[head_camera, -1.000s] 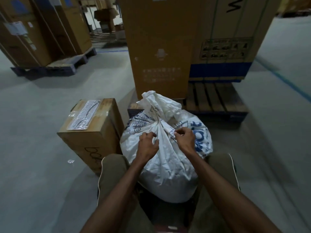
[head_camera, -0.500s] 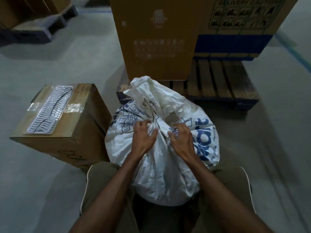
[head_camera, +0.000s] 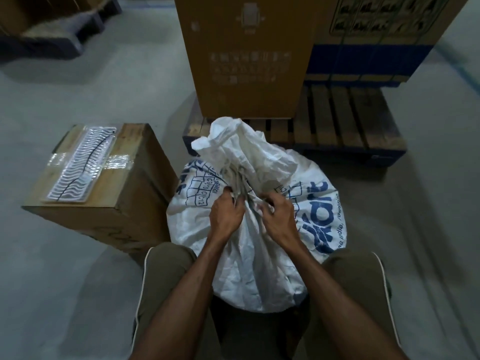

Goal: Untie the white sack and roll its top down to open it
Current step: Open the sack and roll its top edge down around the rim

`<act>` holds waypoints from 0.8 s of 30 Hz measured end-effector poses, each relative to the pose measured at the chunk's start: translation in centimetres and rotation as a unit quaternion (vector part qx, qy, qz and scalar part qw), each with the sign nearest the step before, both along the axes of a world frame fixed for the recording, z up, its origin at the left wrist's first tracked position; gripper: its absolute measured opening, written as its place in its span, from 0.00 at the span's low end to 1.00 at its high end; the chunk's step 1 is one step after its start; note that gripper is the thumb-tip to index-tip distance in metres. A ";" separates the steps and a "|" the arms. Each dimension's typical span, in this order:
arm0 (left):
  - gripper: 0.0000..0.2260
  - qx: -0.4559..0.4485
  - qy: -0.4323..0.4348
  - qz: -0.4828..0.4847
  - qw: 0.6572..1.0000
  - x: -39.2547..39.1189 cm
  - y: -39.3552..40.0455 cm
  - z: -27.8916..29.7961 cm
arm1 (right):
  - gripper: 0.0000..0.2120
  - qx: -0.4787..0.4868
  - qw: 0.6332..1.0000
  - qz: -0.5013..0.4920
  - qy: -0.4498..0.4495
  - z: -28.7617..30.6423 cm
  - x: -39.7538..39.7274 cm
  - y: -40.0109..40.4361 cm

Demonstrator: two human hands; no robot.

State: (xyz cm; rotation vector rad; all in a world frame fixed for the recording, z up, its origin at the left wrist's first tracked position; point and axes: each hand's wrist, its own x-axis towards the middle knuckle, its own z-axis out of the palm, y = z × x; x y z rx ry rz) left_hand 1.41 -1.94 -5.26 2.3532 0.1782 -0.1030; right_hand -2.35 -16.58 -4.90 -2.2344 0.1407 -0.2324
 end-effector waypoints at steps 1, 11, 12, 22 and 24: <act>0.13 -0.006 0.005 0.003 1.000 -0.7 0.4 0.3 | 0.07 0.006 1.000 -0.004 0.002 0.4 -0.8 -0.1; 0.08 -0.064 -0.099 0.101 0.988 -9.5 5.3 3.8 | 0.09 0.058 0.997 -0.049 0.005 4.4 -11.0 0.5; 0.08 -0.067 -0.101 0.122 0.985 -10.2 6.0 4.2 | 0.11 0.067 0.996 -0.051 0.006 4.9 -11.9 0.7; 0.09 -0.092 -0.085 0.100 0.987 -15.3 8.2 8.0 | 0.10 -0.009 0.998 -0.064 0.011 7.4 -16.2 2.7; 0.07 -0.103 -0.087 0.058 0.989 -16.0 7.3 8.6 | 0.09 -0.021 0.997 -0.072 0.006 7.5 -16.6 2.8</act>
